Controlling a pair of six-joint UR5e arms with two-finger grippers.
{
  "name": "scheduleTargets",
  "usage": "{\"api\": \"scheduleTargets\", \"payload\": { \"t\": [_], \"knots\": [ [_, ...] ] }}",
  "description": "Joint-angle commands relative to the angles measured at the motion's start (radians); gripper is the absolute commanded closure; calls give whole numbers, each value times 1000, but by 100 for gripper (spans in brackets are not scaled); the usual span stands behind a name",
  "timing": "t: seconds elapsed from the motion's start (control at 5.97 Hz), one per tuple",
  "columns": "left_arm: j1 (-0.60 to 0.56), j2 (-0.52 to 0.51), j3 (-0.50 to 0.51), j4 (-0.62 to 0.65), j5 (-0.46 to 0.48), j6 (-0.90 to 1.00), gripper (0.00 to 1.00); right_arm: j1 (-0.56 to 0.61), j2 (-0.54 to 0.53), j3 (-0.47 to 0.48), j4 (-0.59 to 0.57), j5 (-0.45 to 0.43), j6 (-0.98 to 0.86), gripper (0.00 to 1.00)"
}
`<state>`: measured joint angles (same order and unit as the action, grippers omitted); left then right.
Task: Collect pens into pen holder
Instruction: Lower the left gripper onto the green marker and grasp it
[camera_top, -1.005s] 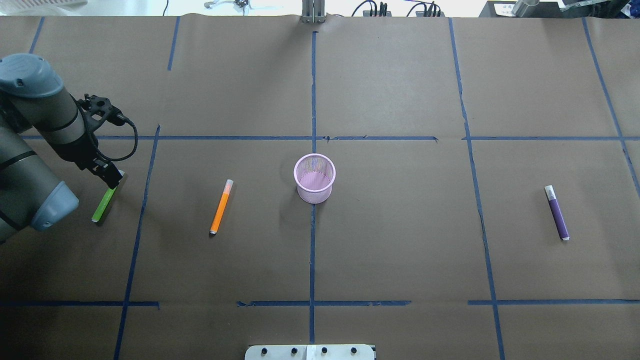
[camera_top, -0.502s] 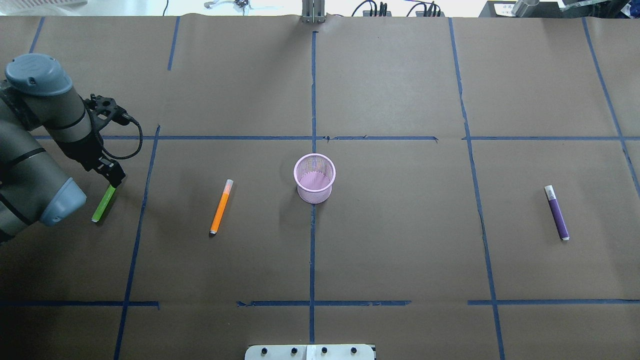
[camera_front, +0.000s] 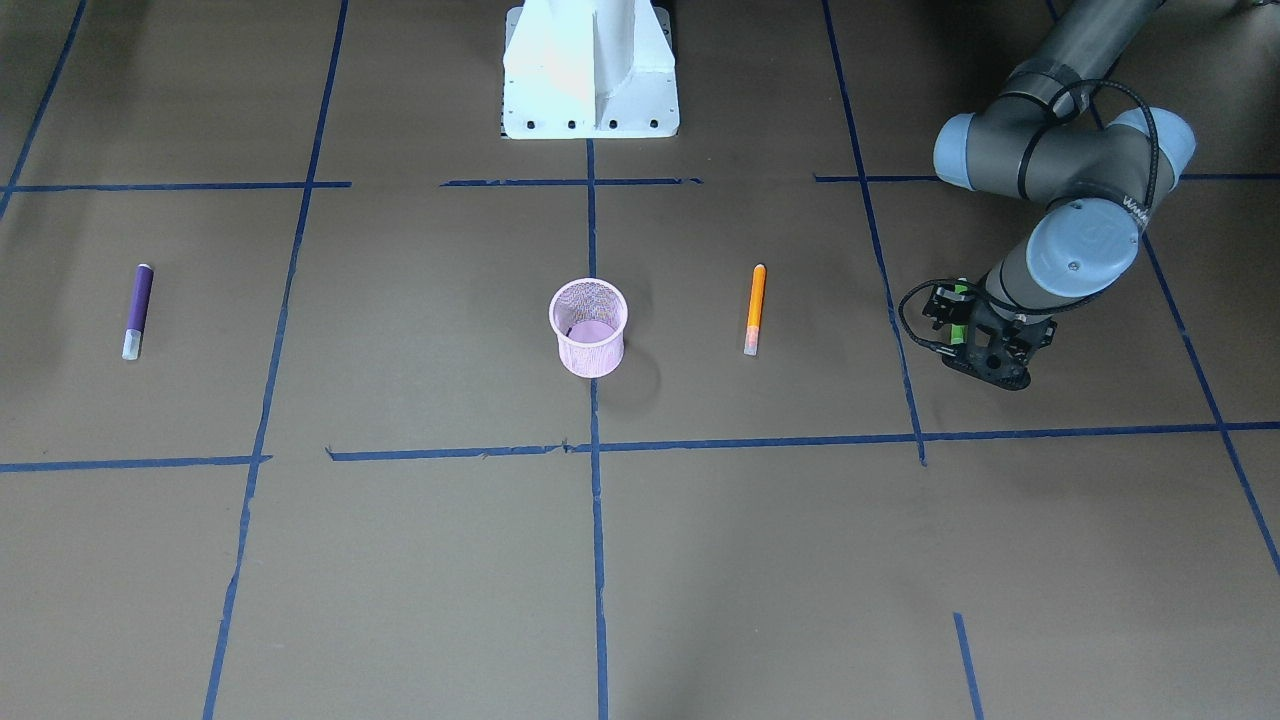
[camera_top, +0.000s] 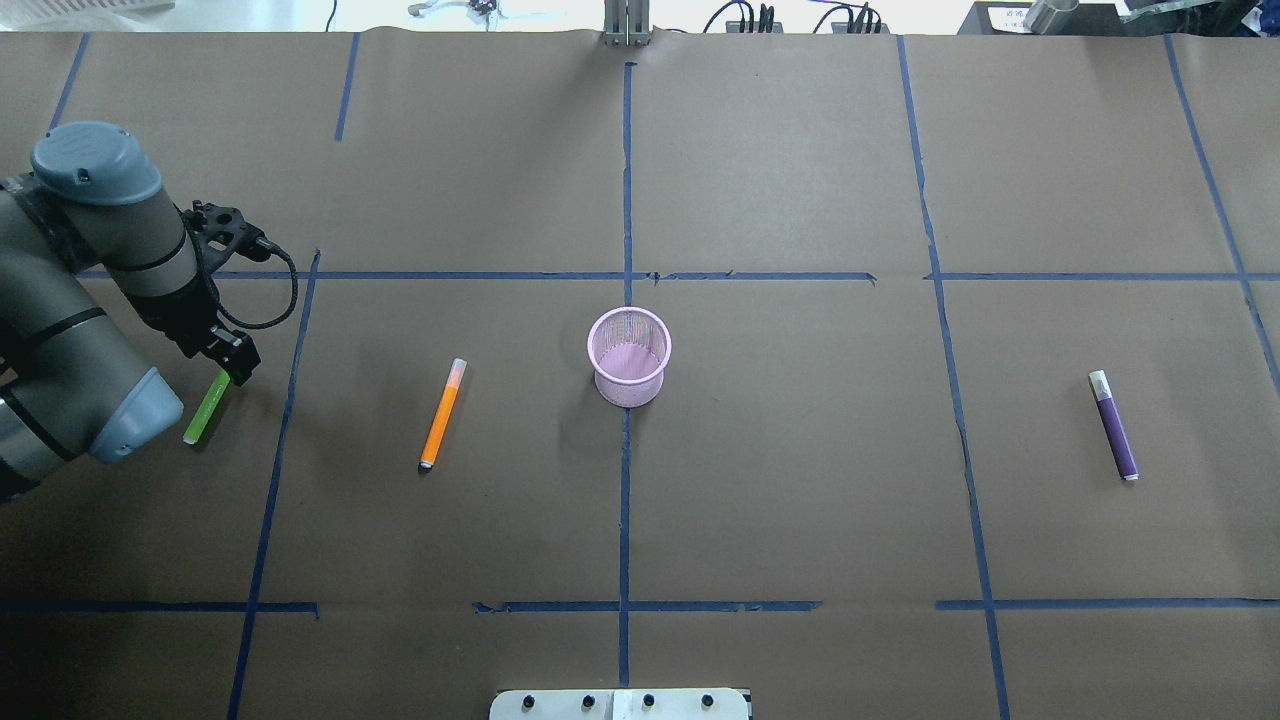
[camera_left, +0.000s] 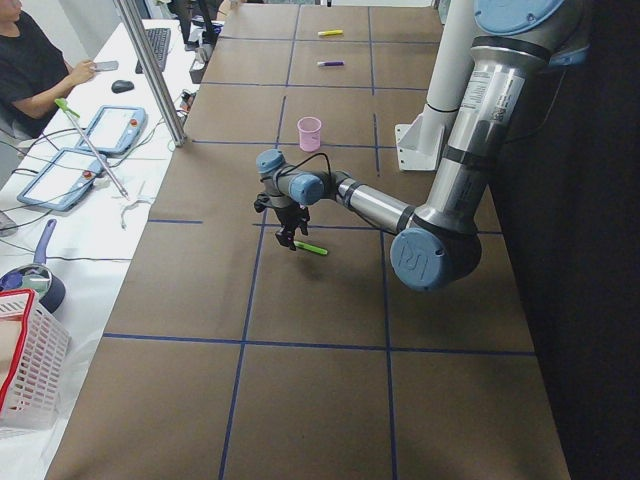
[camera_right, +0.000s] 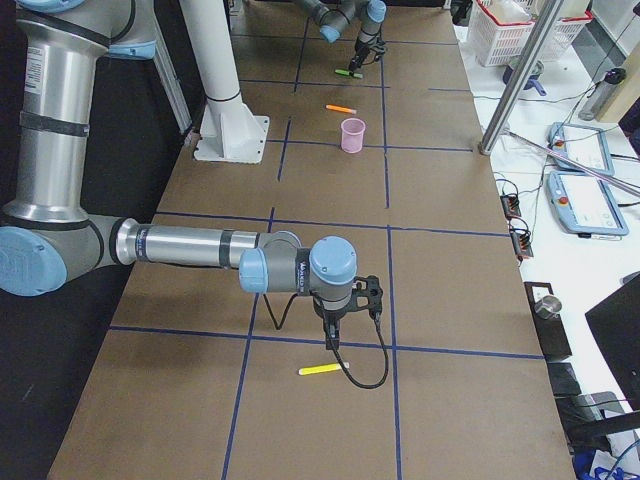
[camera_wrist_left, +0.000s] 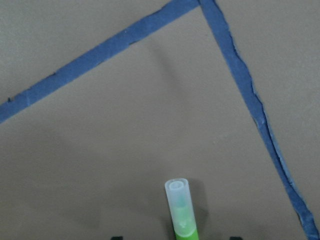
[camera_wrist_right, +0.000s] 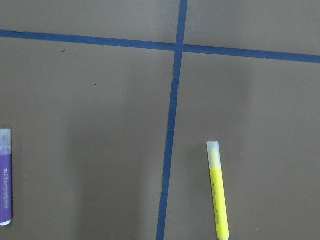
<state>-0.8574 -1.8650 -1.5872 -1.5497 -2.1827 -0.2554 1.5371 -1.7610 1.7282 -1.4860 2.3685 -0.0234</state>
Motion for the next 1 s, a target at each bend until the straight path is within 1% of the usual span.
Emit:
{"api": "scheduleTargets", "payload": {
  "t": [0.0, 0.5, 0.67, 0.84],
  "knots": [
    [3, 6, 3, 0, -17, -10, 37, 0, 0, 1, 0, 0, 0, 0],
    [5, 9, 15, 0, -18, -12, 39, 2, 0, 1, 1, 0, 0, 0],
    [5, 9, 18, 0, -17, -10, 41, 0, 0, 1, 1, 0, 0, 0],
    [5, 9, 18, 0, -17, -10, 49, 0, 0, 1, 1, 0, 0, 0]
  ]
}}
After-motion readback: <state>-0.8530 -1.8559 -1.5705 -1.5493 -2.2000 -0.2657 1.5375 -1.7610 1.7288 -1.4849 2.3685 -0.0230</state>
